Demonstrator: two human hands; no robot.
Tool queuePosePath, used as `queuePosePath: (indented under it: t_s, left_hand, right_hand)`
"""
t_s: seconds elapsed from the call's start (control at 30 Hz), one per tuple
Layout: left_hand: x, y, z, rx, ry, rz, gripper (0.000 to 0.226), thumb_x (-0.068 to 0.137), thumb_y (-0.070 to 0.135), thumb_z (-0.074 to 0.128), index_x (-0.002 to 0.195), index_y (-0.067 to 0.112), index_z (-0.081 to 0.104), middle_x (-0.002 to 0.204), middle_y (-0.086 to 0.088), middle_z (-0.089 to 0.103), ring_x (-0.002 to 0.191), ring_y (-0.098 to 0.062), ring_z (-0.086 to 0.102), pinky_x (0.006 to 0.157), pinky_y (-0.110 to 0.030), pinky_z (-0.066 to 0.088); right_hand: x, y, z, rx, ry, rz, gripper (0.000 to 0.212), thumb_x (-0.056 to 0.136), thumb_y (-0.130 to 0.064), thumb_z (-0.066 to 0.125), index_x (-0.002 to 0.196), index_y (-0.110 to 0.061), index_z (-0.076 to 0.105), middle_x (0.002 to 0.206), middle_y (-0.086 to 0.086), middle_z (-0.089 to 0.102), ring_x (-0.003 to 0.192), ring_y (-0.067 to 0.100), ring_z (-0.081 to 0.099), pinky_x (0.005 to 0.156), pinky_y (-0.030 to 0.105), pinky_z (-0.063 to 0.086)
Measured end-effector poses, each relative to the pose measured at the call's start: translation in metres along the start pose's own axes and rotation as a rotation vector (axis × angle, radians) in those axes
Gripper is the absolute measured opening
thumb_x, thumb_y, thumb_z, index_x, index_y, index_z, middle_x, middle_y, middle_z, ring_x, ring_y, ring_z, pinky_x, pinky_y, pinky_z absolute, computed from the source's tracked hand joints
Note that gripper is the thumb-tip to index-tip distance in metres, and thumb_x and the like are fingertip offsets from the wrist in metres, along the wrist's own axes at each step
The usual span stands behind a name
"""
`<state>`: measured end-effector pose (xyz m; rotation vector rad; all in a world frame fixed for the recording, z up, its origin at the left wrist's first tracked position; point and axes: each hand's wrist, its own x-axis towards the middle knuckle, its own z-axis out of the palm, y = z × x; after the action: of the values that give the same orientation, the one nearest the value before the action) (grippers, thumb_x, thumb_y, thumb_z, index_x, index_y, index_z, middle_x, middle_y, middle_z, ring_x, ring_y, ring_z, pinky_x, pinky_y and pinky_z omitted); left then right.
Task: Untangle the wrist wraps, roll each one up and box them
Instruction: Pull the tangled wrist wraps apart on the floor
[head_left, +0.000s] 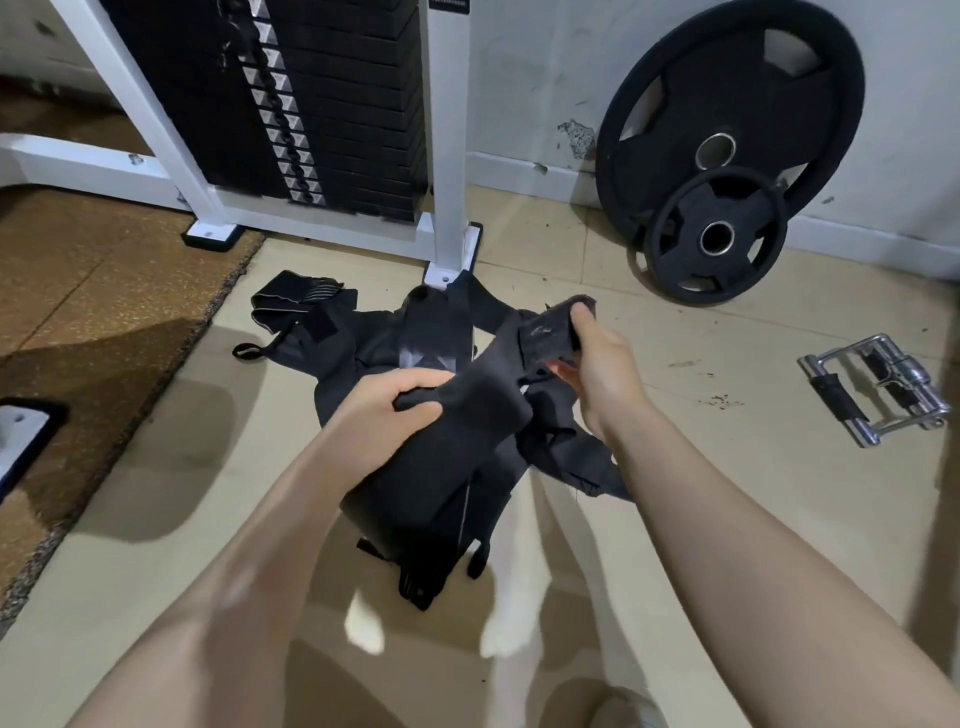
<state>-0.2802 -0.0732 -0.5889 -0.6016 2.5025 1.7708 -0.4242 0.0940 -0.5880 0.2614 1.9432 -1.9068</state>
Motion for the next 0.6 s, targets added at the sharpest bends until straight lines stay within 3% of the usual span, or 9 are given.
queuePosePath:
  t_s: [0.1, 0.23, 0.37, 0.43, 0.5, 0.53, 0.6]
  left_hand:
    - [0.005, -0.006, 0.005, -0.018, 0.085, -0.040, 0.031, 0.087, 0.012, 0.064, 0.111, 0.031, 0.066, 0.107, 0.013, 0.069, 0.104, -0.009, 0.063, 0.100, -0.041, 0.048]
    - [0.007, -0.009, -0.004, -0.180, 0.259, -0.047, 0.027, 0.094, 0.017, 0.057, 0.113, 0.036, 0.060, 0.115, 0.010, 0.063, 0.107, -0.010, 0.060, 0.095, -0.031, 0.049]
    - [0.007, 0.002, -0.013, -0.405, 0.369, -0.012, 0.048, 0.096, -0.007, 0.039, 0.122, 0.031, 0.052, 0.114, 0.003, 0.063, 0.091, -0.003, 0.064, 0.070, -0.015, 0.052]
    - [0.008, 0.006, -0.016, -0.503, 0.339, 0.049, 0.064, 0.095, -0.009, 0.043, 0.139, 0.036, 0.036, 0.116, 0.000, 0.065, 0.098, -0.006, 0.066, 0.077, -0.023, 0.055]
    - [0.010, 0.015, -0.018, -0.575, 0.303, 0.088, 0.078, 0.094, -0.006, 0.050, 0.148, 0.040, 0.019, 0.127, -0.005, 0.062, 0.115, -0.019, 0.061, 0.094, -0.041, 0.052]
    - [0.010, 0.022, -0.018, -0.615, 0.297, 0.099, 0.076, 0.094, -0.005, 0.051, 0.149, 0.036, 0.019, 0.127, -0.007, 0.063, 0.116, -0.023, 0.061, 0.096, -0.045, 0.050]
    - [0.010, 0.041, -0.020, -0.714, 0.290, 0.088, 0.052, 0.095, -0.004, 0.049, 0.142, 0.015, 0.037, 0.111, -0.007, 0.071, 0.101, -0.023, 0.068, 0.084, -0.038, 0.056]
  right_hand:
    - [-0.007, -0.001, 0.017, 0.190, -0.004, 0.110, 0.023, 0.097, -0.029, 0.052, 0.090, -0.010, 0.062, 0.088, 0.009, 0.067, 0.078, 0.021, 0.064, 0.063, 0.028, 0.055]
    - [-0.007, -0.004, 0.013, 0.461, -0.126, 0.262, 0.041, 0.098, -0.034, 0.050, 0.121, -0.001, 0.059, 0.114, 0.014, 0.067, 0.101, 0.027, 0.065, 0.093, 0.038, 0.052]
    - [-0.011, -0.008, 0.009, 0.656, -0.281, 0.268, 0.042, 0.097, -0.033, 0.043, 0.093, -0.005, 0.073, 0.097, 0.012, 0.070, 0.086, 0.024, 0.068, 0.087, 0.036, 0.052]
    - [-0.020, -0.018, 0.010, 0.746, -0.375, 0.246, 0.049, 0.096, -0.033, 0.037, 0.092, -0.002, 0.075, 0.095, 0.014, 0.071, 0.082, 0.026, 0.069, 0.078, 0.035, 0.058]
    - [-0.029, -0.028, 0.011, 0.802, -0.420, 0.210, 0.058, 0.097, -0.033, 0.031, 0.082, -0.001, 0.077, 0.089, 0.013, 0.073, 0.071, 0.025, 0.070, 0.065, 0.031, 0.058]
    - [-0.032, -0.033, 0.011, 0.827, -0.440, 0.189, 0.060, 0.097, -0.032, 0.030, 0.074, -0.002, 0.076, 0.084, 0.011, 0.073, 0.065, 0.024, 0.069, 0.062, 0.029, 0.057]
    - [-0.040, -0.047, 0.009, 0.832, -0.485, 0.139, 0.052, 0.094, -0.033, 0.036, 0.066, -0.006, 0.070, 0.073, 0.005, 0.069, 0.061, 0.022, 0.066, 0.063, 0.027, 0.055]
